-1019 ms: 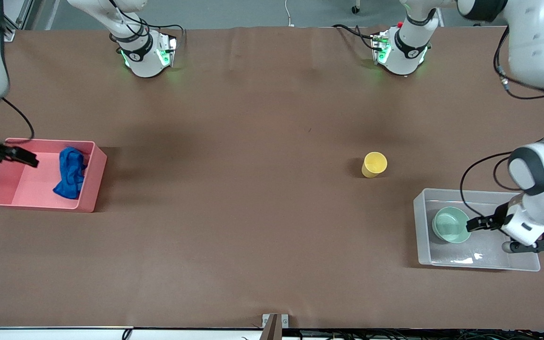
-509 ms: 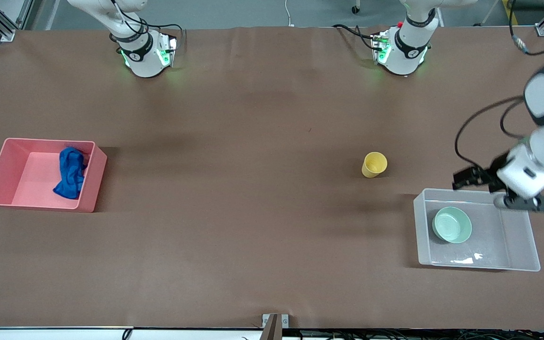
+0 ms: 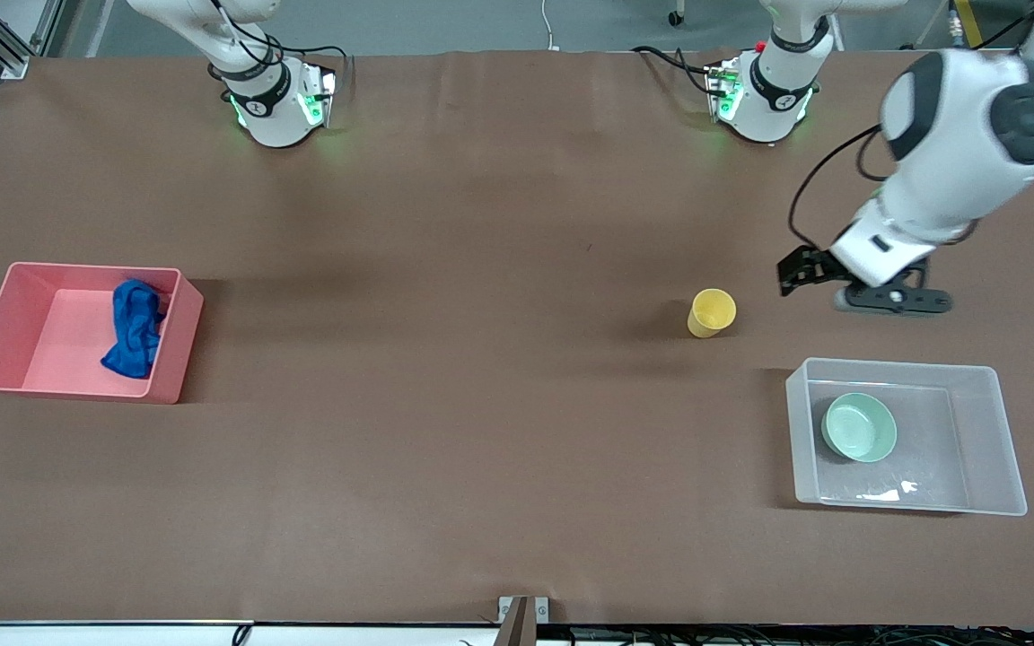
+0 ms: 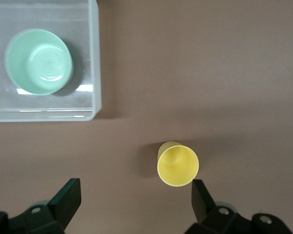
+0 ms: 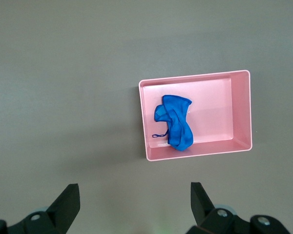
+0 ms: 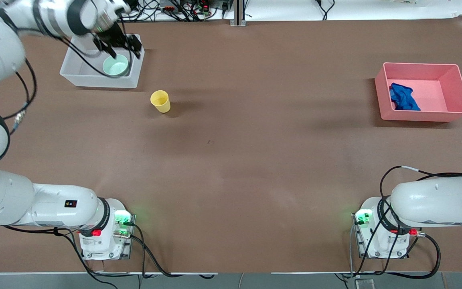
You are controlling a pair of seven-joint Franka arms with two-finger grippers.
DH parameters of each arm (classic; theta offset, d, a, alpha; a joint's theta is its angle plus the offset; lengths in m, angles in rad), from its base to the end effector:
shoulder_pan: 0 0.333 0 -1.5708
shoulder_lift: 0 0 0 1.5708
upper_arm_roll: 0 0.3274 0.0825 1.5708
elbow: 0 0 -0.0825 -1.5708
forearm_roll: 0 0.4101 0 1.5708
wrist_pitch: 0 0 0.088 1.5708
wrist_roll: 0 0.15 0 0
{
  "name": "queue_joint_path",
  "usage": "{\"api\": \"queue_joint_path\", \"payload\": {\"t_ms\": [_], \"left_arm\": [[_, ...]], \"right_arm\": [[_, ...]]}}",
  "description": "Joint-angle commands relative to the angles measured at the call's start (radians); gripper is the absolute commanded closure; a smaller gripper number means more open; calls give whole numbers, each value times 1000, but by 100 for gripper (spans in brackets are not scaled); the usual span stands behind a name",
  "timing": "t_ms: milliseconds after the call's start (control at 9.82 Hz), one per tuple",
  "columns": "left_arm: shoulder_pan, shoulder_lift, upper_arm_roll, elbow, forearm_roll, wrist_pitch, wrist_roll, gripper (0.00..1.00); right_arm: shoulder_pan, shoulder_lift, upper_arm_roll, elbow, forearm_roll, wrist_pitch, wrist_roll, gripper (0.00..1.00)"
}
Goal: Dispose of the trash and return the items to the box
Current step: 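Lower the left gripper onto the yellow cup and grasp it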
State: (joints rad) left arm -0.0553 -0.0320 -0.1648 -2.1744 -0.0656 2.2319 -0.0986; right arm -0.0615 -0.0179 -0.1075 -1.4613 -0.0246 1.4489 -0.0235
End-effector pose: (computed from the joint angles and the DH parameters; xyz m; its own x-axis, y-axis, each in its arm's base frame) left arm 0.5481 -0.1271 0.3687 0.9933 -0.0809 0.0827 -0.0858 -0.9946 0.0583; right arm 0.5530 -0.0989 0.6462 0.9890 -0.1479 0.0049 -0.1480 -0.9887 0.0226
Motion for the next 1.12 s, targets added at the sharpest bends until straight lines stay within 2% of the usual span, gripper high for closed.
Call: {"api": "queue_joint_path", "payload": {"t_ms": [0, 306, 407, 509, 611, 713, 815, 917, 1019], "left_arm": [[6, 32, -24, -190, 15, 249, -18, 1], [3, 211, -65, -214, 18, 456, -39, 6], [0, 251, -68, -214, 20, 471, -41, 10], [0, 270, -68, -214, 20, 470, -41, 20], [0, 294, -68, -213, 20, 469, -41, 61], [-1, 316, -68, -209, 20, 469, -39, 85], [0, 322, -68, -209, 20, 469, -36, 95], [2, 317, -68, -206, 21, 468, -27, 100], [2, 308, -68, -202, 23, 463, -27, 100]], "right_arm": [[-18, 0, 8, 10, 12, -5, 4, 0], [-18, 0, 14, 9, 12, -12, 5, 0], [-18, 0, 14, 9, 12, -12, 5, 0], [-17, 0, 14, 9, 14, -10, 5, 0], [-17, 0, 14, 10, 14, -7, 5, 0], [-18, 0, 17, 10, 17, -13, 5, 0], [-21, 0, 17, 10, 17, -25, 2, 0], [-20, 1, 17, 12, 17, -18, 4, 0], [-15, 1, 17, 12, 17, -18, 5, 0]]}}
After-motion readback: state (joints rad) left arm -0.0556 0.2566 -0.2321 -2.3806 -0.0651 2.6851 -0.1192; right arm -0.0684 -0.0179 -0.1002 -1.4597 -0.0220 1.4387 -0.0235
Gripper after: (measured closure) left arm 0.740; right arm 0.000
